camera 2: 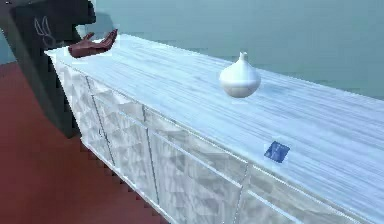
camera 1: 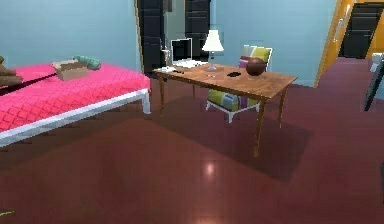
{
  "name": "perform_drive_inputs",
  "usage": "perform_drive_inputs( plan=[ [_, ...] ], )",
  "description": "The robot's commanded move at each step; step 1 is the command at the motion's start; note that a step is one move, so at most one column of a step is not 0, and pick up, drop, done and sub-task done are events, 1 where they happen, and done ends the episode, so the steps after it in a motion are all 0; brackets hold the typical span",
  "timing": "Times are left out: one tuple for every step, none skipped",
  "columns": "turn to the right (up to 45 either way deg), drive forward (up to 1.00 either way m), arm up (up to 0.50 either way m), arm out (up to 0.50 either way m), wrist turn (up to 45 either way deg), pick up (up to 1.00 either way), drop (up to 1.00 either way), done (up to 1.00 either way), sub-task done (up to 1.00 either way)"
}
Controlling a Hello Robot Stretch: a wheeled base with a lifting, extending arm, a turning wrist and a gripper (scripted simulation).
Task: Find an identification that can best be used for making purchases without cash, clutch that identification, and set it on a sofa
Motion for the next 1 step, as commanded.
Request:
perform_drive_inputs(
  plan=[
    [24.0,0.00,0.00,0.00,0.0,0.00,0.00,0.00,0.00]
  ],
)
